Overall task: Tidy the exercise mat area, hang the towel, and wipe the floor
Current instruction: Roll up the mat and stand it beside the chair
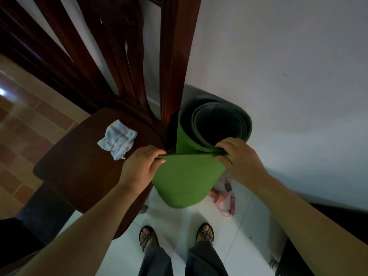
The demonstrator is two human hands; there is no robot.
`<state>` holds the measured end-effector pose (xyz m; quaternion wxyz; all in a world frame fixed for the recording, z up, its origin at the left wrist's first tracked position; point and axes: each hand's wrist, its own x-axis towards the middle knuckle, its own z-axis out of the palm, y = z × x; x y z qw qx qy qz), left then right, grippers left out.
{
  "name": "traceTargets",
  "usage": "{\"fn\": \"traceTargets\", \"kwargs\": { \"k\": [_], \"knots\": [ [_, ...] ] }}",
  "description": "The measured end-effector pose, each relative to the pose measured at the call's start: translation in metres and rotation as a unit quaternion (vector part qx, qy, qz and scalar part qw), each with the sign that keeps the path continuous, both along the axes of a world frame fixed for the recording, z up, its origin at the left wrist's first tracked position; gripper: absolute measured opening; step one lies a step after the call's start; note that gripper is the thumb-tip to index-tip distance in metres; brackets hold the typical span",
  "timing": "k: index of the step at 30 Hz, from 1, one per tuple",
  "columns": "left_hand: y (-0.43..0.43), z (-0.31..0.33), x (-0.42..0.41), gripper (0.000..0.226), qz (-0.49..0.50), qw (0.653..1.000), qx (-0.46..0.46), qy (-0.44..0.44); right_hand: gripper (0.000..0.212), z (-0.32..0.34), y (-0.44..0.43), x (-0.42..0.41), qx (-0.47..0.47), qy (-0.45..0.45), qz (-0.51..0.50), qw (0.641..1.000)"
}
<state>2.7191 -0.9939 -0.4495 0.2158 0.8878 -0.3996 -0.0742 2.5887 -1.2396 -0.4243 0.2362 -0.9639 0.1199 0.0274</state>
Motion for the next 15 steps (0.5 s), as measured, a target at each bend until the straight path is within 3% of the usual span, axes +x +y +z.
{"fn": "traceTargets", "kwargs": {
  "k": [5, 15],
  "knots": [
    [-0.013, -0.008, 0.013, 0.022, 0.014, 1.000, 0.021, 0.015, 0.033, -0.002, 0.000, 0.013, 0.010, 0.056, 0.010, 0.998],
    [-0.017, -0.021, 0.003, 0.031, 0.063, 0.996, 0.048, 0.034, 0.054, -0.009, 0.020, 0.008, -0.001, 0.048, 0.017, 0.999]
  ]
}}
